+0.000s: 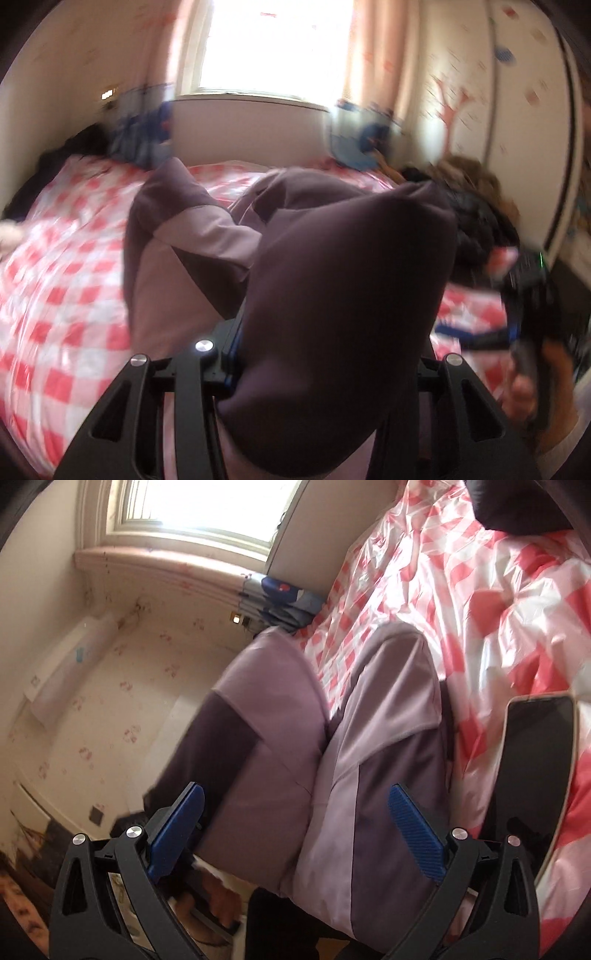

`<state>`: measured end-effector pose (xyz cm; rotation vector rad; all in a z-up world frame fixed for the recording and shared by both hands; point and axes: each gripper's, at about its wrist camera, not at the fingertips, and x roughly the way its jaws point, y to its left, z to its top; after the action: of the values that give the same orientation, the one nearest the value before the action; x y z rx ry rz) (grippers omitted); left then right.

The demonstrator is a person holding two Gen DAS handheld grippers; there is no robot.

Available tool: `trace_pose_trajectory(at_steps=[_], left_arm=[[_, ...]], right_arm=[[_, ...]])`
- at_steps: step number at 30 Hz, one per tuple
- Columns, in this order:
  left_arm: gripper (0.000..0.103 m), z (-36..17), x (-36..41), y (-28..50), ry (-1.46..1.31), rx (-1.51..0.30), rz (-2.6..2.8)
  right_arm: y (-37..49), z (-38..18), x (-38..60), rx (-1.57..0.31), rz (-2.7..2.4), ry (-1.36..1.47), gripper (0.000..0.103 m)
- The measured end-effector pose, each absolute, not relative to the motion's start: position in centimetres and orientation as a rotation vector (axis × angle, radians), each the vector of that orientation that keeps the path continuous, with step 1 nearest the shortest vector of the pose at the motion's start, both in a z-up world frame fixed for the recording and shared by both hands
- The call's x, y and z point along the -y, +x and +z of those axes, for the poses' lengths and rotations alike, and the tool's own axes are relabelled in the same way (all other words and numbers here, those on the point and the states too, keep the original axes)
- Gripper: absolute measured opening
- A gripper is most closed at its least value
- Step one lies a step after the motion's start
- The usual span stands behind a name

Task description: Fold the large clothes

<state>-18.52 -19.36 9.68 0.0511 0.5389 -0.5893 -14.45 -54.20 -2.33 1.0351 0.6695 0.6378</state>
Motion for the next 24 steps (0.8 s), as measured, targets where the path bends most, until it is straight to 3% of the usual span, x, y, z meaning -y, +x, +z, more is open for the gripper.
trace_pose_trajectory(at_steps=[6,11,16,21,24], left_arm=[[0.045,5.6,28.4,-22.5,0.352,-0.507,-0.674],[0.045,3.3,31.4,-25.0,0.529,-0.462,-0.683],[0.050,3.5,30.7,-25.2,0.544,-0.473,-0.703],[0.053,5.0,27.3,-26.8,0.590,-0.496,-0.791],[0.055,7.4,22.4,-26.3,0.450,-0.580,-0.837]], right_arm=[[-12.1,3.9,55.3,-0.664,0.542,0.779,0.097],[-6.5,8.4,49.1,-0.815,0.545,0.380,0.097],[-1.4,5.3,41.1,-1.042,0.410,-0.019,0.097],[-1.6,1.8,40.5,-1.087,0.265,-0.081,0.097],[-2.9,0.9,41.4,-1.079,0.194,-0.110,0.096]])
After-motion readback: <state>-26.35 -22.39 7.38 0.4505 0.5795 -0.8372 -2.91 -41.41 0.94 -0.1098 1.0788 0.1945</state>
